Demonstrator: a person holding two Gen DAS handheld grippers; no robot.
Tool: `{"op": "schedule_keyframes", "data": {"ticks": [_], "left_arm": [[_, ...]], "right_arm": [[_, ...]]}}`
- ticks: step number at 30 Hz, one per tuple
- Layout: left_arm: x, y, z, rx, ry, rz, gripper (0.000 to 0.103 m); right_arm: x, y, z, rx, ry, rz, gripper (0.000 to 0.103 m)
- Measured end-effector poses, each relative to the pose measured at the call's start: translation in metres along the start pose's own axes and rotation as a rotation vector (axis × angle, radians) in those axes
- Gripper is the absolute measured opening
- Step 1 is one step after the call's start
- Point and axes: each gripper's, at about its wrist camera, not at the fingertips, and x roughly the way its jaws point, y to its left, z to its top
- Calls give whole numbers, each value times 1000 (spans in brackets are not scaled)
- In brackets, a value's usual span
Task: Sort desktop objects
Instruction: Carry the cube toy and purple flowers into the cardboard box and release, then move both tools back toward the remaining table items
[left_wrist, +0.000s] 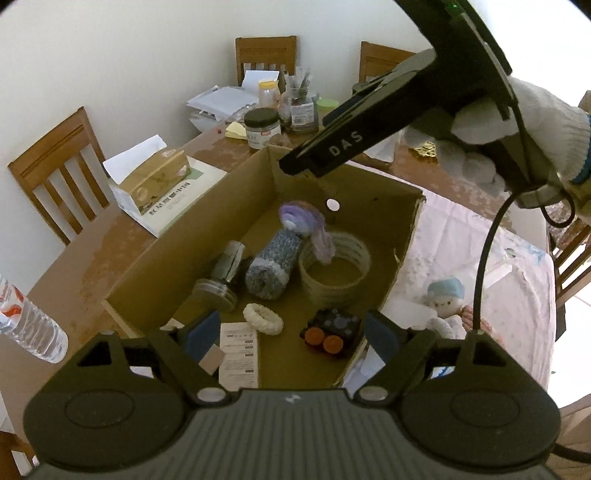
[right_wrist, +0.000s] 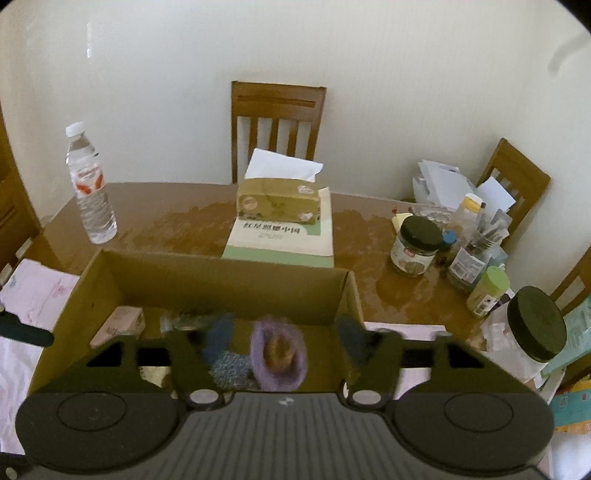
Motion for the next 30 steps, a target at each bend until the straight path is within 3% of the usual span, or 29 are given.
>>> {"op": "schedule_keyframes", "data": {"ticks": [17,30], "left_arm": [[-17,-19,-15,1,6,-4,89],[-38,-51,-43,-5,1,-21,89]], "right_arm": [[-41,6,-36,18,-31,-5,99],[-84,19,-88,55,-33,-7,103]]}}
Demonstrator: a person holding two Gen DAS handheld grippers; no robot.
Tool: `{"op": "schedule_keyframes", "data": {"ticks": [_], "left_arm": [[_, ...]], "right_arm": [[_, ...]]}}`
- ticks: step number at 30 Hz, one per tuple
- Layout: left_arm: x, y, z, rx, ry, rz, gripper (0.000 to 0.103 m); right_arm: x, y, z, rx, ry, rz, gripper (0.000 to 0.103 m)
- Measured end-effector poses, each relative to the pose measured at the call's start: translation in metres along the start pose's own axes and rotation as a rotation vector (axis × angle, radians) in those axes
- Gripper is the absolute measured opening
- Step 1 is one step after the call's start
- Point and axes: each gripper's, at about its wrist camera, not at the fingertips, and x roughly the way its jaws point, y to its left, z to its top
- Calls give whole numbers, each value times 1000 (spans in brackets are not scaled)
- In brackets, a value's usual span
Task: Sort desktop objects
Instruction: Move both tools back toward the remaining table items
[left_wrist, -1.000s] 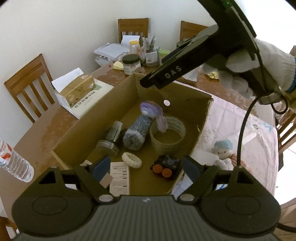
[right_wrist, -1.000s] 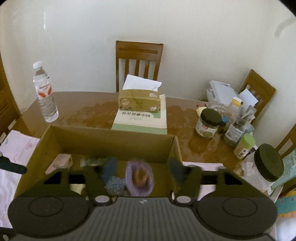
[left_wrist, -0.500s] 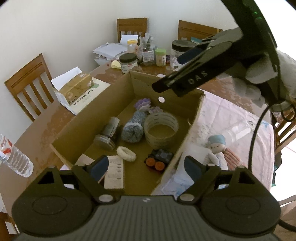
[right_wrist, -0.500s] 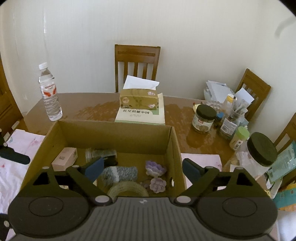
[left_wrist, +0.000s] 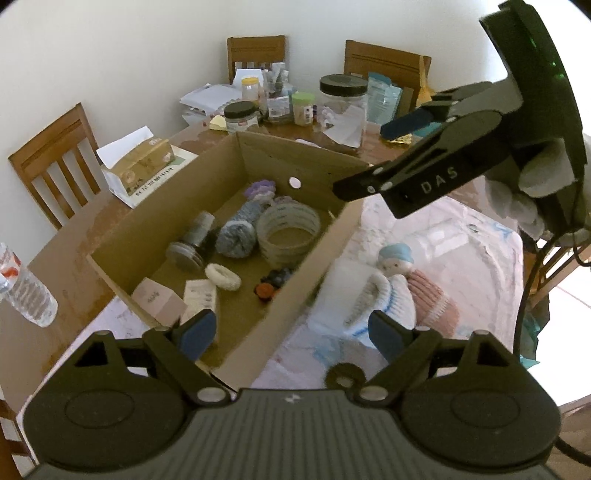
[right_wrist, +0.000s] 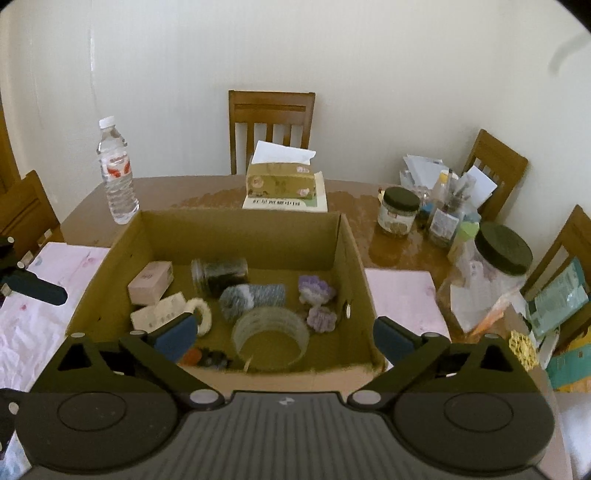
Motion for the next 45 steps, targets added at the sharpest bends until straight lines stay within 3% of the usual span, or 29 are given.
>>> {"op": "schedule_keyframes", "data": {"ticks": [20,27,36,45], "left_arm": [[17,-46,-38,40,40,-80,90],[33,-45,-55,63,45,-58,90],[59,-42,-82,187,68,-29,88],[84,-38,-92,236,70,-25,77]], "right_arm": [[-40,8,-70,89,32,-34,103],[-39,11,-93,105,67,-61,103],[-32,23,-121,122,129,-26,103],[-29,31,-136,140,172,-41,103]]}}
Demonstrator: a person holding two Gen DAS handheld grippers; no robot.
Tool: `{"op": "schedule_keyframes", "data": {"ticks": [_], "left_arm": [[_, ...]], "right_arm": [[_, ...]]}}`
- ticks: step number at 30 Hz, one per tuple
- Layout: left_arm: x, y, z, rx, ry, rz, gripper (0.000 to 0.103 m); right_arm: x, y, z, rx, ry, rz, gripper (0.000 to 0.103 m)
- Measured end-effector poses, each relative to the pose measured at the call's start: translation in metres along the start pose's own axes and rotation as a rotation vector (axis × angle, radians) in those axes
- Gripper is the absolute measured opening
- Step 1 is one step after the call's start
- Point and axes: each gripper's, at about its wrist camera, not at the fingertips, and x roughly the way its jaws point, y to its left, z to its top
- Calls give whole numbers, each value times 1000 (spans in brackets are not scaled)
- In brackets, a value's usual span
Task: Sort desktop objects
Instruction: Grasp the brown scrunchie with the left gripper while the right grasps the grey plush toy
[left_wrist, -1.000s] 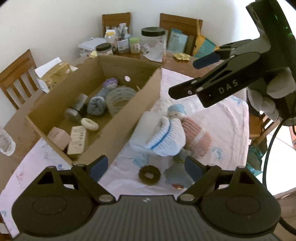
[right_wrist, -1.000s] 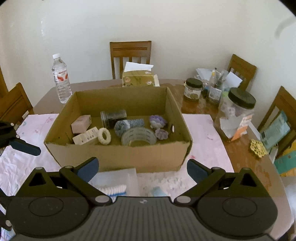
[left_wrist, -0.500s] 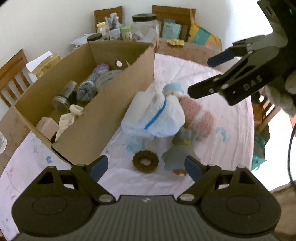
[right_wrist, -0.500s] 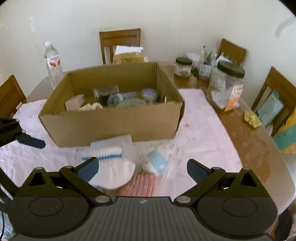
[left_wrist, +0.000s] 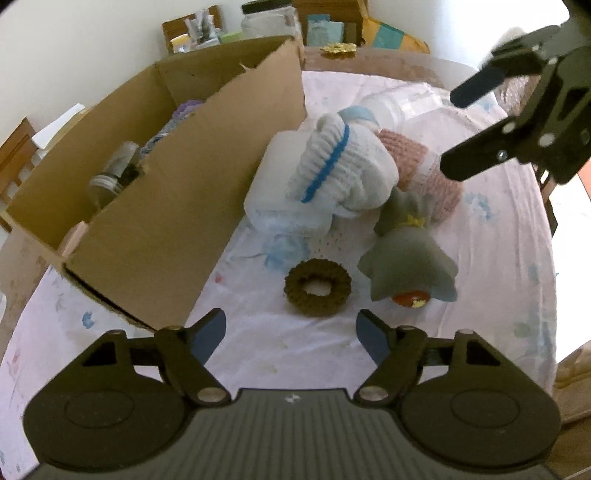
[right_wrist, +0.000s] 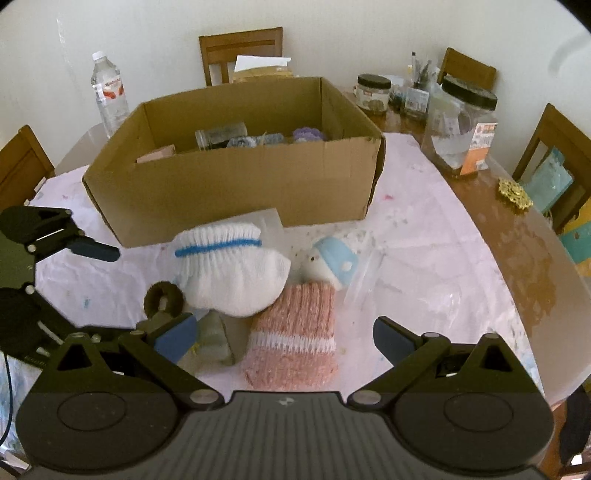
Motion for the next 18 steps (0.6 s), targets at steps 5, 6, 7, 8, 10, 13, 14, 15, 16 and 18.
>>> {"op": "schedule_keyframes", "data": {"ticks": [5,6,7,8,10,13,14,15,16,18], "left_arm": [[5,-1,1,20,-35,0,67],[5,0,1,20,-44,-9,66],[6,0,2,20,-50,-17,64],[6,0,2,23,-56,-24,61],[7,0,2,31,-72,-41,58],[8,1,1,23,-87,-60,53],[8,1,1,17,-90,-71,49],[8,2,0,9,-94,-85,46],[9,2,-1,2,-98,-95,43],[9,1,-3,6,-112,-107,40]], "right_arm": [[-1,4,-4,-2,3,-10,103],[-2,5,-5,0,4,-7,103],[-2,7,-6,0,5,-5,103],[-3,8,-6,-1,6,-3,103],[-4,12,-8,-9,7,5,103],[-6,17,-11,-21,8,22,103],[-7,19,-11,-25,7,28,103],[-7,21,-12,-29,8,37,103],[-6,24,-12,-37,10,44,103],[-5,31,-13,-58,15,61,103]]}}
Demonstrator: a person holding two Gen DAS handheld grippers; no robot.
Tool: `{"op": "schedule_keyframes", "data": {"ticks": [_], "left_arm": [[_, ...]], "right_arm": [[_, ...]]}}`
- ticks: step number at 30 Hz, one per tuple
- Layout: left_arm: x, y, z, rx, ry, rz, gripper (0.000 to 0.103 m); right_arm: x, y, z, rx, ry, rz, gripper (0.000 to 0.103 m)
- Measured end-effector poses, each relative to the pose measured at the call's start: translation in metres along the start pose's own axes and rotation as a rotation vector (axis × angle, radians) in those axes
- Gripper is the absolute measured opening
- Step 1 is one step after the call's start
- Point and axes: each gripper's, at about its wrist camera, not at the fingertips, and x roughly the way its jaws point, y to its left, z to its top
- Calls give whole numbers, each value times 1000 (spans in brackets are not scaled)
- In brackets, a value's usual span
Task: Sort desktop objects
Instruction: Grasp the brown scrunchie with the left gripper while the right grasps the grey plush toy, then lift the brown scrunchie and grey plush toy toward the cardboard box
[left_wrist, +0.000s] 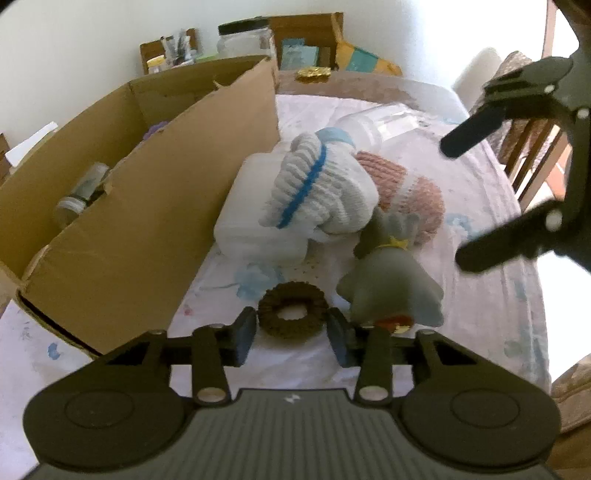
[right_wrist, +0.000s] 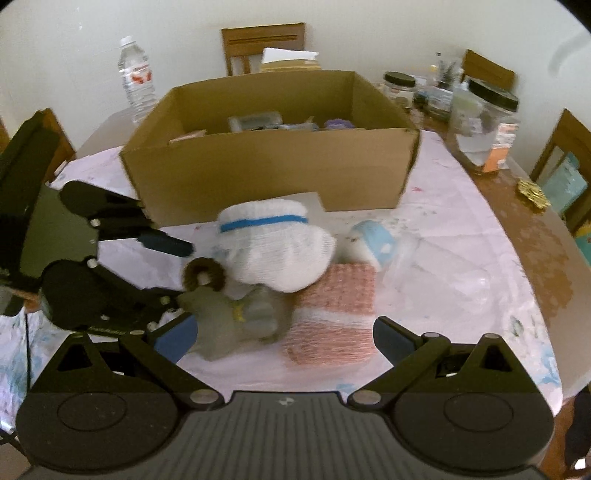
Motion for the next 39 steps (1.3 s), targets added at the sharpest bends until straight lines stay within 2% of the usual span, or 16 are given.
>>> {"op": "schedule_keyframes", "data": {"ticks": [5,14,22,25,28,32,39], "left_arm": [[-1,2,0,-21,-16,-11,35],[-10,10,-8,-31,-7,23,35],[-18,18,-14,-67,6,17,35],[-20,20,-14,-73,3,5,35],[-22,20,-12,-77,1,-6,35],[-24,22,-10,-82,-5,-8,35],[-34,24,-5,-119,-14,-18,35]], "right_arm": [[12,17,-2,-53,26,27,103],[30,36,-1,-139,31,44,103],[50,41,3,-176,42,56,102],[54,43,4,-197,45,47,96],[57,41,5,-206,56,37,83],[58,38,6,-202,63,37,79],[48,41,8,-231,65,44,78]]}}
